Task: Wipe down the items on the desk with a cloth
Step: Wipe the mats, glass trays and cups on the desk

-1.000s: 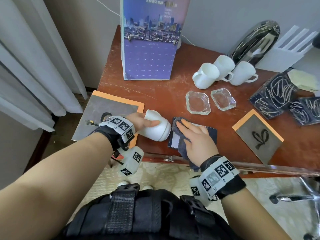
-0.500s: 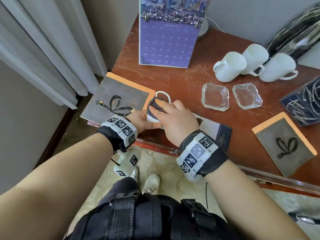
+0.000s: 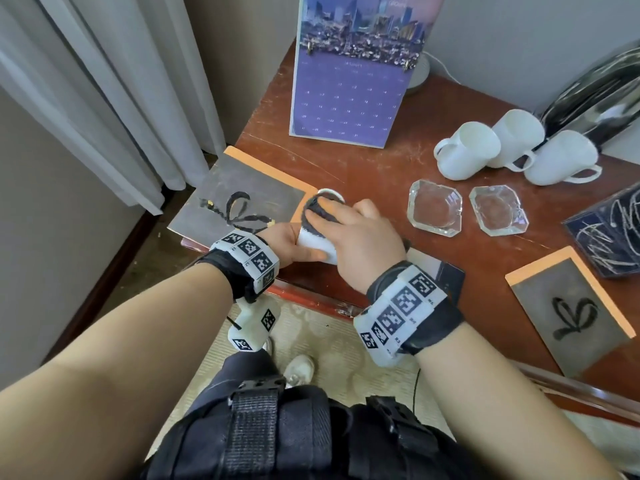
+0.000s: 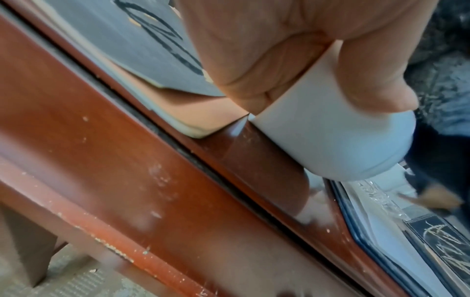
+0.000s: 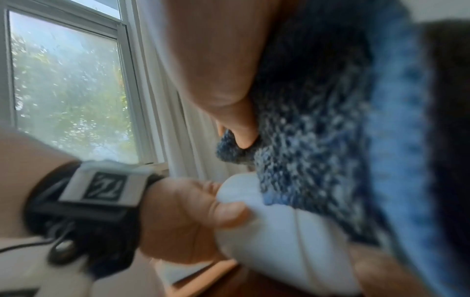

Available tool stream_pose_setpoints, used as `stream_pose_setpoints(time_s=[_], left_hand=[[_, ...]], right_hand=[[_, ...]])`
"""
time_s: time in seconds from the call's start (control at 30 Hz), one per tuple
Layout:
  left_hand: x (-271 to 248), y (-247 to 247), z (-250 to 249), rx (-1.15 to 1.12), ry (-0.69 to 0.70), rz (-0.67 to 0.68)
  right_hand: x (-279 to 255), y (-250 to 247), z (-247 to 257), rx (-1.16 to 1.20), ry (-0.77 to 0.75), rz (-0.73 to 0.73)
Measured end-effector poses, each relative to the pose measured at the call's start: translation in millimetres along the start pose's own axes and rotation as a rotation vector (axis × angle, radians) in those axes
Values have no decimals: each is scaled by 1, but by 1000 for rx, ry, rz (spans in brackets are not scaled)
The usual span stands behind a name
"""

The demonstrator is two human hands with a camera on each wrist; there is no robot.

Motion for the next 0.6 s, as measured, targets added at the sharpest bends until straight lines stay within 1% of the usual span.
stream_pose_setpoints(time_s=[0.03,0.07,0.13,0.17,0.23,0.27,0.3,0.33,0.37,0.4,0.5,0.6], left_hand=[[-1,0,0,29,0,-6],[-2,0,1,23,3,-8],[-3,0,3,-41,18,5],[-3,1,4,-20,12,17],[-3,1,3,65,-4,31],[-3,1,2,101,-9,31],[-3,0,2,128,-25,28],[-3,-1,3,155,-34,29],[-3,0,5,179,-45,36],[-3,1,6,203,-50,42],[-3,1,7,233,-41,21],[-3,1,7,230,-58,13]], right_hand=[[1,10,5,4,12,89],[-3,18,5,31,24,130],[-14,19,-13,142,92,108],[-19,21,-25,185,136,113],[-27,23,-47,182,206,200],[-28,20,-52,163,217,236],[-25,13,-52,153,203,225],[-19,4,-46,167,178,184],[-11,-4,-37,193,147,147],[-2,-7,-26,210,112,141],[15,8,-1,169,45,262],[6,17,-16,225,102,310]])
Point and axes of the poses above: each hand's wrist, its own x-axis towards the middle knuckle, its own y-axis out of the palm, z = x × y, the point moved 8 cm from there along x, towards the middle knuckle, and after that the axes turned 5 degrees about z, right-handed, at the moved point
